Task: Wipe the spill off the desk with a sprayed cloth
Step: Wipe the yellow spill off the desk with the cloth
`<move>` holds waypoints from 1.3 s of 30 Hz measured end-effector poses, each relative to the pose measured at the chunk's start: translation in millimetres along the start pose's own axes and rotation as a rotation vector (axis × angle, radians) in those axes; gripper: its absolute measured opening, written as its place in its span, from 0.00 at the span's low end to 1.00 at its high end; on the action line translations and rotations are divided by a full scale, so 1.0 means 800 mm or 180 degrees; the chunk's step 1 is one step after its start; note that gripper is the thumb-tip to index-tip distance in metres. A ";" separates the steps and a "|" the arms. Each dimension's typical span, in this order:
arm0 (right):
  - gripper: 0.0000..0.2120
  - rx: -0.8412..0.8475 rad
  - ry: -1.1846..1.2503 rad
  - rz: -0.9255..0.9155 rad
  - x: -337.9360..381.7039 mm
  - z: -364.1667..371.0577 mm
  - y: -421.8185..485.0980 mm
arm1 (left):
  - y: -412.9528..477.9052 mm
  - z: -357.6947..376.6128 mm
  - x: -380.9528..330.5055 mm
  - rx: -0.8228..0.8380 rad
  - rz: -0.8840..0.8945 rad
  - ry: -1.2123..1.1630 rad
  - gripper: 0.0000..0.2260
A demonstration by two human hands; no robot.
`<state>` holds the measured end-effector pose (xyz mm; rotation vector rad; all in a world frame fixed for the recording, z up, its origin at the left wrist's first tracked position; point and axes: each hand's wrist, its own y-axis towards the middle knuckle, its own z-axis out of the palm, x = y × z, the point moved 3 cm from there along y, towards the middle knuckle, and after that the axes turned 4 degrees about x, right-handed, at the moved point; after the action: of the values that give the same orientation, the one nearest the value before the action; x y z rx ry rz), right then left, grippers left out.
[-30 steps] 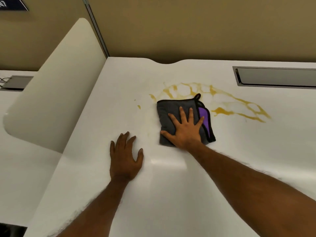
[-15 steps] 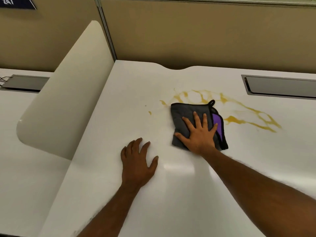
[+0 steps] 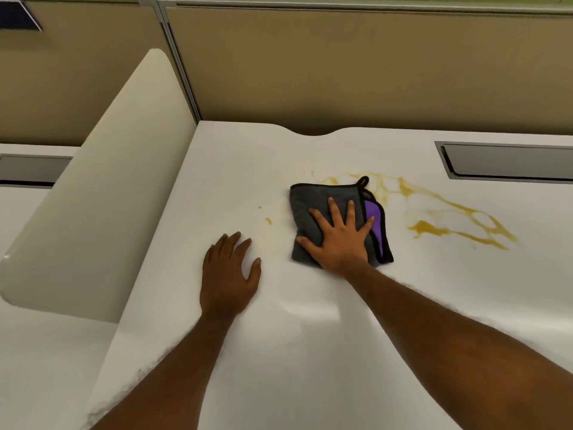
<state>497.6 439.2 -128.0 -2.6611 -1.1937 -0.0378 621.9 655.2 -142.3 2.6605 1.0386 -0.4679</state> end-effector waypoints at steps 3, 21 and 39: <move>0.39 0.0109 0.0019 -0.0131 0.035 -0.001 0.018 | 0.000 -0.001 0.001 -0.0020 -0.0021 -0.0010 0.22; 0.37 0.0157 -0.0195 -0.0678 0.098 0.001 0.063 | -0.001 -0.003 0.002 0.0063 -0.0063 -0.0079 0.23; 0.32 -0.0173 -0.0010 -0.0955 0.032 0.006 0.011 | 0.002 -0.002 0.003 0.0152 -0.0064 -0.0043 0.25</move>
<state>520.8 453.6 -131.5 -2.5018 -1.6035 -0.1166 625.1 656.2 -141.5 2.6870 1.0641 -0.5202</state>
